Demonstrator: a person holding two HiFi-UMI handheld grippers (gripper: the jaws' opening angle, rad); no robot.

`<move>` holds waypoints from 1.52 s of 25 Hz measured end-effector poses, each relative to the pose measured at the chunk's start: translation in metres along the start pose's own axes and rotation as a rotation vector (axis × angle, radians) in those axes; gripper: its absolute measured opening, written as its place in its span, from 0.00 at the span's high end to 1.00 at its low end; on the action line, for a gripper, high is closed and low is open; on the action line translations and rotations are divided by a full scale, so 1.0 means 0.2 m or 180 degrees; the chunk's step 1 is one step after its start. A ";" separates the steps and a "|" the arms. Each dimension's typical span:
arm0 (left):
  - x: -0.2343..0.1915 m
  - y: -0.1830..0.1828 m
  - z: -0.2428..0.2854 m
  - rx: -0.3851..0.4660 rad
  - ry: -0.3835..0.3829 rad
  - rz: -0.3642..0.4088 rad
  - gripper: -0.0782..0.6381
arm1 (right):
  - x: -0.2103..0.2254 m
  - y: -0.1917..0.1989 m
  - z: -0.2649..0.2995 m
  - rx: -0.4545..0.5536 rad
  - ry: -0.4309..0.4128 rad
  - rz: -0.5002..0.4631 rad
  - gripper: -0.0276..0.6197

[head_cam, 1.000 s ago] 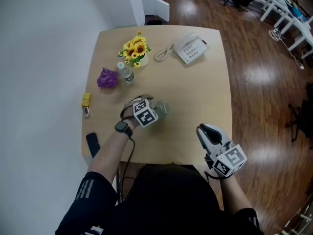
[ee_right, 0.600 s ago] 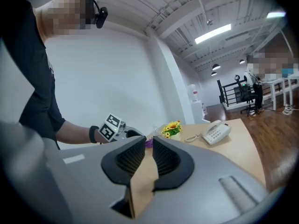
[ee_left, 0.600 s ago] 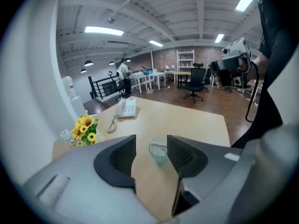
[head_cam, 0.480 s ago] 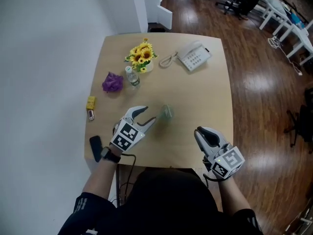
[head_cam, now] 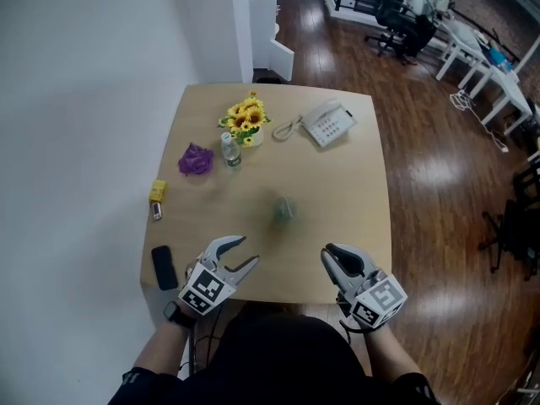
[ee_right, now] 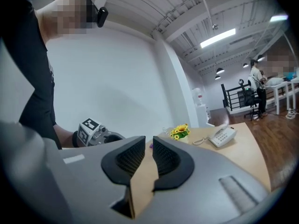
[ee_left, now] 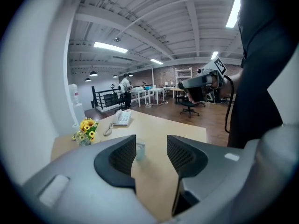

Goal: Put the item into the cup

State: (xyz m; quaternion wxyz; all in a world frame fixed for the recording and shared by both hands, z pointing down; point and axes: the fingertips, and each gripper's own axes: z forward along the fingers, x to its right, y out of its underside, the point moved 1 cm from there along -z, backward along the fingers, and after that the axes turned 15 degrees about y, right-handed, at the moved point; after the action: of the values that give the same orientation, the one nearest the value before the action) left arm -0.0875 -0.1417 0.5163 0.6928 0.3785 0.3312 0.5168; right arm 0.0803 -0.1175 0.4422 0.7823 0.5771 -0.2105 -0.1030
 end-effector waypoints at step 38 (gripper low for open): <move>1.39 0.10 -0.32 0.0487 -0.0070 -0.0236 0.54 | -0.58 0.41 -1.10 -0.0135 -0.0083 -0.0139 0.95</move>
State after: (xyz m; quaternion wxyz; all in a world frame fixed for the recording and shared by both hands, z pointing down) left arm -0.0836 0.1415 0.4833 0.6841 0.4235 0.3759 0.4597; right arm 0.0683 0.1448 0.4407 0.7891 0.5634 -0.2058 -0.1321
